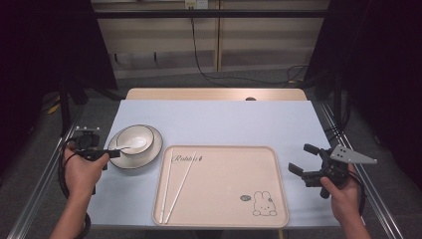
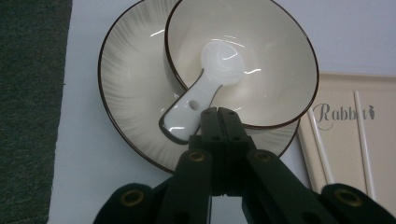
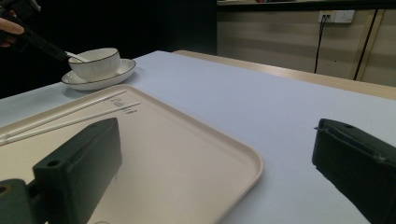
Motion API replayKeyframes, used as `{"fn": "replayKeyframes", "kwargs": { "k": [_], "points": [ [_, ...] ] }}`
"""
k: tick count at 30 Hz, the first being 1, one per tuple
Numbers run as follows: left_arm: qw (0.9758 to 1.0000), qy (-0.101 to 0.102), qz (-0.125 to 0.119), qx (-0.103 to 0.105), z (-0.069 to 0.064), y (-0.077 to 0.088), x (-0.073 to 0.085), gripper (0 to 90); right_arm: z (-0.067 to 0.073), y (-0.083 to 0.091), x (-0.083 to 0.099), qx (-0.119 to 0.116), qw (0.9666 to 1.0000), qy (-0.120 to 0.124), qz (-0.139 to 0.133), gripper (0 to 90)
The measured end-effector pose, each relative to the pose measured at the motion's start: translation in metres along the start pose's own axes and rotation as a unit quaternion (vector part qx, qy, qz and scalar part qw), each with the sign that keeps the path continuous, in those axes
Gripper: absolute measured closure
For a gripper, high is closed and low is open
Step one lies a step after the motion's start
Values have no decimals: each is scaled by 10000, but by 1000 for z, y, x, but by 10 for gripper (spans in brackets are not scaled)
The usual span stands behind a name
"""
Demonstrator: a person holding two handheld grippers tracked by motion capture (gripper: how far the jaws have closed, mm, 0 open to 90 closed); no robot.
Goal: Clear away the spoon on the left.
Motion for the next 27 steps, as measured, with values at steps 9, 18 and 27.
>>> {"fn": "replayKeyframes", "kwargs": {
  "k": [9,18,27],
  "points": [
    [10000,-56,19,-58,-2,-1,0,900,0,0,0,5,10000,7,4,9],
    [9996,135,-71,-232,13,-11,-2,900,-1,1,0,25,10000,46,-11,9],
    [9981,218,-387,-421,24,-15,-15,900,-1,0,1,12,10000,22,20,8]
  ]
}}
Point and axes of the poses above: each handheld gripper's, and its own axes: y roughly backward along the jaws, x roughly out of its underside, z roughly to its left, the point moved 7 cm from there along -y, roughly forward along the jaws, and after that the axes turned 1 degree about -y, right-handed, at the moved point
